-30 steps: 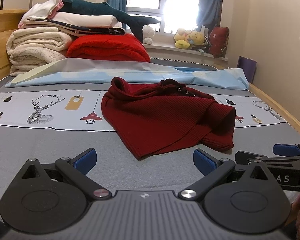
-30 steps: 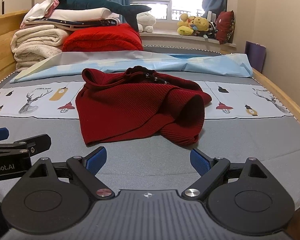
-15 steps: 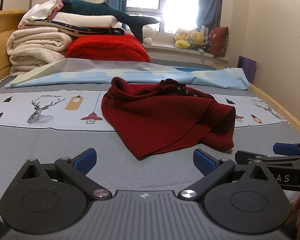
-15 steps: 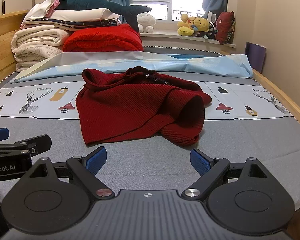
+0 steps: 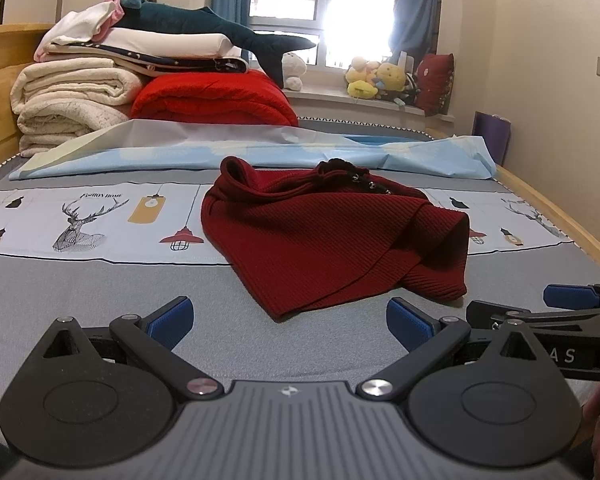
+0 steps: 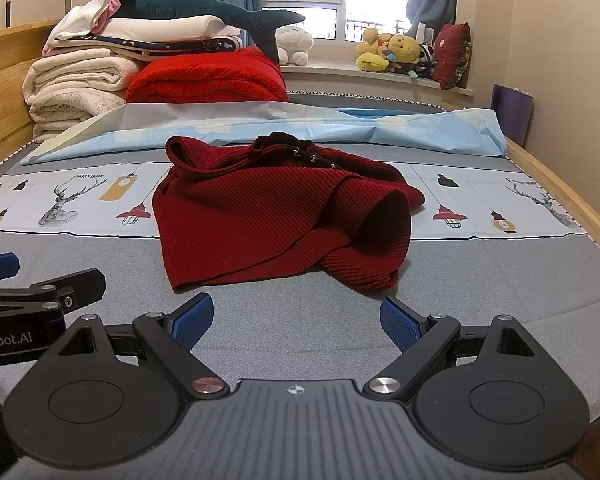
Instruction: Fold small clothes
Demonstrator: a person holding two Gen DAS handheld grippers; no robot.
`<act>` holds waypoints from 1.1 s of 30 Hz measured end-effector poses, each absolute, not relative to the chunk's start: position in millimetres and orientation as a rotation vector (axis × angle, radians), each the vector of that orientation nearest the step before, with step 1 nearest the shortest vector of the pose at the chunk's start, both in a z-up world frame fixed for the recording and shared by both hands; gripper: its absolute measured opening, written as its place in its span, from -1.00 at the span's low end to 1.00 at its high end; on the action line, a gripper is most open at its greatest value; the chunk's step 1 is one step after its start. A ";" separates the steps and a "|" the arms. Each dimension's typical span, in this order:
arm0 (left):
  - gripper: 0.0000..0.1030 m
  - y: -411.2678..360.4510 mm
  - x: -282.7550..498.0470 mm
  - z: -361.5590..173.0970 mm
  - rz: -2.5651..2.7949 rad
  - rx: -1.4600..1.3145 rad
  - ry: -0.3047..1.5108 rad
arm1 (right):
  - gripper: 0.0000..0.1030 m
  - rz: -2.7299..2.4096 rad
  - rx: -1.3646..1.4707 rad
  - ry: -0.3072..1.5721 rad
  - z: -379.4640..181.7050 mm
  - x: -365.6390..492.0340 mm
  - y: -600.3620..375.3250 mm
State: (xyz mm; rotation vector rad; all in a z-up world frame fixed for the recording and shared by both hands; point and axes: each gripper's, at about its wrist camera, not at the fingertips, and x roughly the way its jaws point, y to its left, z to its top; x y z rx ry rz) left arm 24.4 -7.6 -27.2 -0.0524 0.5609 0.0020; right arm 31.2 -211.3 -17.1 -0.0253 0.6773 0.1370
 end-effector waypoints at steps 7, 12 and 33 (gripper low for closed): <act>0.99 -10.4 20.8 -27.2 -0.014 -0.035 0.541 | 0.77 0.135 -0.024 0.676 -16.1 31.7 -210.7; 0.73 -11.7 21.3 -29.9 -0.016 -0.023 0.540 | 0.76 0.133 -0.015 0.664 -14.6 31.1 -212.8; -0.63 19.5 142.1 -60.5 -0.103 -0.016 0.769 | -0.10 0.075 0.104 0.456 11.6 95.8 -306.6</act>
